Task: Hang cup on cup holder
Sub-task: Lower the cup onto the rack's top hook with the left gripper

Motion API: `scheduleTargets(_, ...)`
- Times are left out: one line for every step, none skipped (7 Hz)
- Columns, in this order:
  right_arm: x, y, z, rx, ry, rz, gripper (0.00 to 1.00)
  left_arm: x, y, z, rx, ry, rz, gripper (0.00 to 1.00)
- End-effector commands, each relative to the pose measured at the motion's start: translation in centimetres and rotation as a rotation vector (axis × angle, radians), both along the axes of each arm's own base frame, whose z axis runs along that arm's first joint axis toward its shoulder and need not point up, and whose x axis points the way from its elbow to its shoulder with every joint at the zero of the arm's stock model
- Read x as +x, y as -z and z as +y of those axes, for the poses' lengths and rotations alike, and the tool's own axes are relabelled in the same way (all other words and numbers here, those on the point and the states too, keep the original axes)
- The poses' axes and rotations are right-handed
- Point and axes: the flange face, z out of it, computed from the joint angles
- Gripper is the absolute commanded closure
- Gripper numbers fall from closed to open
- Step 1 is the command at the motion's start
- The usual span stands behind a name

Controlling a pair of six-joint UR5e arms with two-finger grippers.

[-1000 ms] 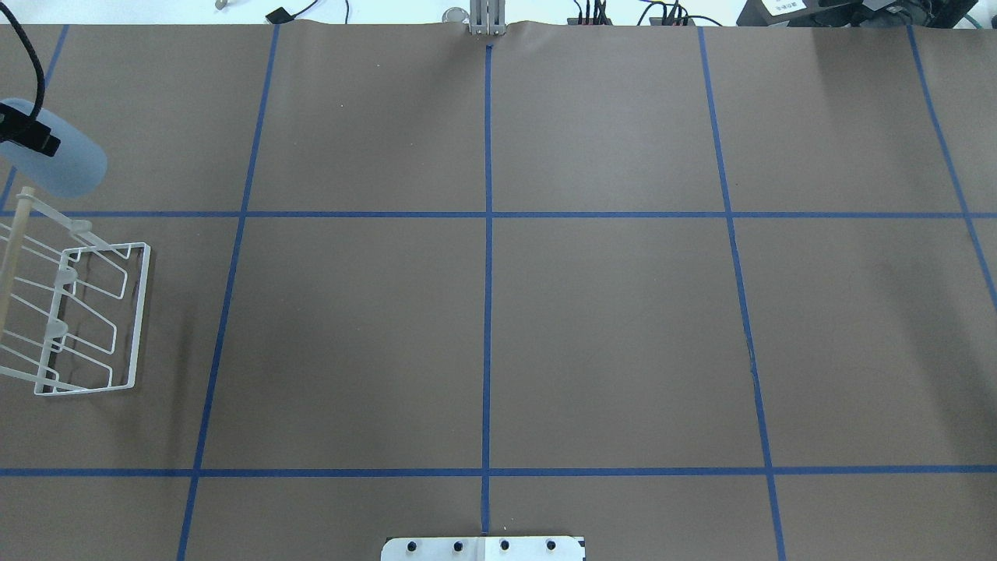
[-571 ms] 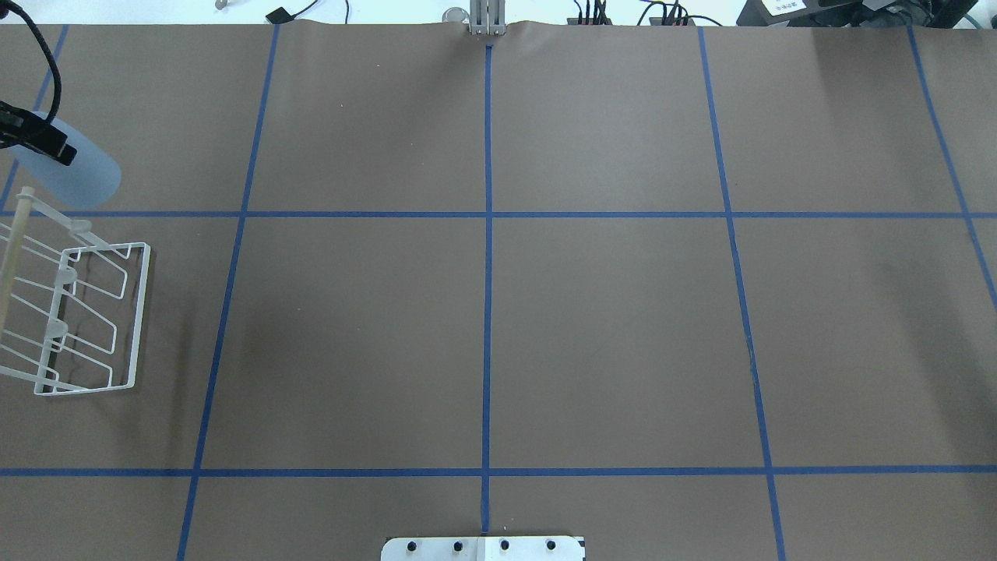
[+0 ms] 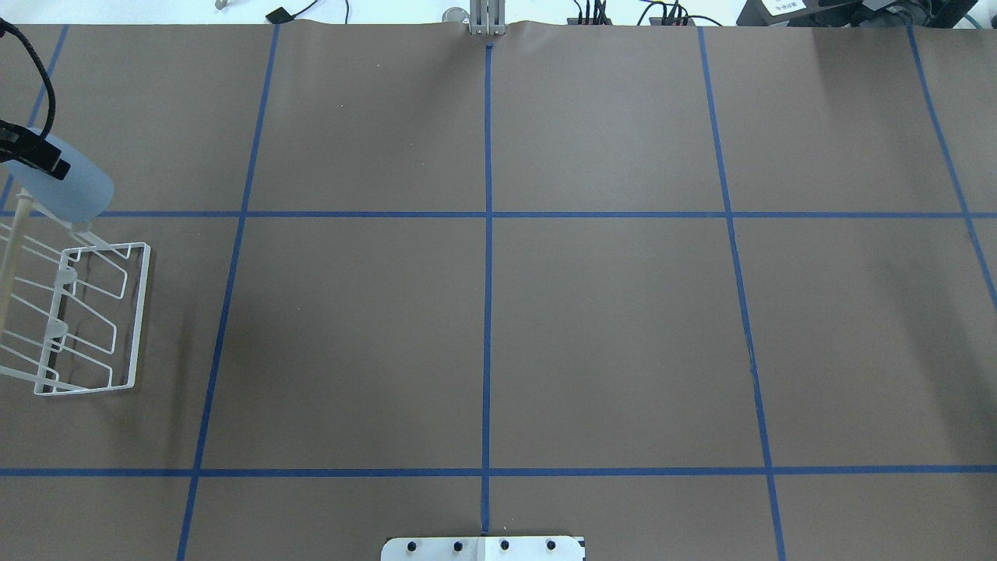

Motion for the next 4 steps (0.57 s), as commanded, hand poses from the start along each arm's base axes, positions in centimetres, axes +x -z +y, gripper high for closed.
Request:
scheduleTargets(-0.05, 0.01, -0.01, 0.001, 0.002, 0.000, 0.00, -0.02, -0.93, 0.52, -0.023, -0.007, 0.013, 1.00)
scheduleTargets(0.01, -0.01, 0.01, -0.002, -0.001, 0.000, 0.00, 0.10, -0.97, 0.64, -0.033, -0.015, 0.028, 1.00)
scheduleTargets(0.02, -0.01, 0.01, -0.001, 0.000, 0.000, 0.00, 0.07, -1.20, 0.75, -0.038, -0.016, 0.028, 1.00)
scheduleTargets(-0.04, -0.02, 0.00, -0.001, 0.002, 0.001, 0.00, 0.15, -1.28, 0.73, -0.039, -0.017, 0.026, 1.00)
